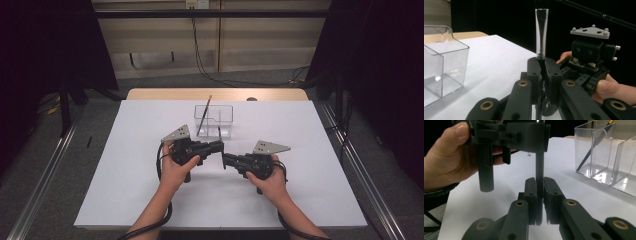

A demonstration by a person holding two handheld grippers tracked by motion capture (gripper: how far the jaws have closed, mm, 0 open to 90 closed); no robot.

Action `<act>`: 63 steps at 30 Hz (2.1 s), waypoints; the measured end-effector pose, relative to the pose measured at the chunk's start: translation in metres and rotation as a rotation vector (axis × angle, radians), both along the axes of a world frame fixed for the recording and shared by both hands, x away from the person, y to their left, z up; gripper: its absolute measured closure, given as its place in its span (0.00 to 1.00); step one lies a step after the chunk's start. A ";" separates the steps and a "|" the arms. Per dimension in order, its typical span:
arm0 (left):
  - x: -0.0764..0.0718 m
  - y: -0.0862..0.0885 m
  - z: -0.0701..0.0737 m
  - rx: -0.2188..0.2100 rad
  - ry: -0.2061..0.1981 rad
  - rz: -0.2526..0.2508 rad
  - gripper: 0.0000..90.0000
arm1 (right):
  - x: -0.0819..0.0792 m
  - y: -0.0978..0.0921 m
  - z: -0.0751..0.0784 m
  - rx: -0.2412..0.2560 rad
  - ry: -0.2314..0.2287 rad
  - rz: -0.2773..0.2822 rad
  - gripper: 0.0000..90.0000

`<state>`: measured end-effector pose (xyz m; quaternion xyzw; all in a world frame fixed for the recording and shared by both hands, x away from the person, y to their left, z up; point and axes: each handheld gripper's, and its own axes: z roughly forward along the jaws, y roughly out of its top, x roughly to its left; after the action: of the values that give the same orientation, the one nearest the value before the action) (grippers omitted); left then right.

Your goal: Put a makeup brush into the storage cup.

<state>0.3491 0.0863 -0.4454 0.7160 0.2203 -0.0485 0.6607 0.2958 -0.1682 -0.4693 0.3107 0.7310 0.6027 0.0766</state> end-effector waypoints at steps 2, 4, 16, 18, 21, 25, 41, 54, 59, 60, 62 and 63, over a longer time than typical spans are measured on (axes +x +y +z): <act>0.000 0.001 0.001 0.000 -0.006 0.002 0.93 | 0.000 0.000 0.000 -0.010 -0.007 -0.003 0.85; 0.000 0.002 0.001 -0.001 -0.012 0.005 0.93 | 0.000 -0.001 0.000 -0.010 -0.011 -0.001 0.82; -0.002 0.011 0.003 0.003 -0.037 0.029 0.93 | 0.000 -0.010 0.000 -0.038 -0.033 0.000 0.52; -0.002 0.012 0.004 0.004 -0.039 0.030 0.93 | 0.001 -0.013 0.000 -0.032 -0.028 -0.008 0.45; -0.002 0.013 0.005 0.017 -0.045 0.031 0.93 | 0.001 -0.017 0.002 -0.055 -0.040 -0.021 0.36; -0.002 0.017 0.006 0.009 -0.046 0.040 0.93 | 0.001 -0.022 0.003 -0.055 -0.042 -0.018 0.26; -0.004 0.021 0.004 0.019 -0.058 0.049 0.93 | -0.004 -0.041 0.006 -0.096 -0.053 -0.014 0.09; -0.004 0.023 0.004 0.041 -0.067 0.059 0.93 | -0.008 -0.059 0.007 -0.116 -0.063 -0.033 0.04; -0.004 0.023 0.003 0.046 -0.066 0.059 0.93 | -0.009 -0.065 0.007 -0.113 -0.057 -0.055 0.04; -0.004 0.023 0.003 0.046 -0.066 0.057 0.93 | -0.009 -0.066 0.007 -0.120 -0.058 -0.052 0.04; -0.004 0.024 0.003 0.051 -0.068 0.057 0.93 | -0.010 -0.068 0.007 -0.128 -0.058 -0.049 0.04; -0.004 0.024 0.003 0.051 -0.068 0.058 0.93 | -0.010 -0.070 0.007 -0.133 -0.057 -0.049 0.05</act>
<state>0.3453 0.1104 -0.4427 0.7270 0.2194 0.0006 0.6506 0.2854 -0.2379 -0.4628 0.3054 0.7590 0.5594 0.1328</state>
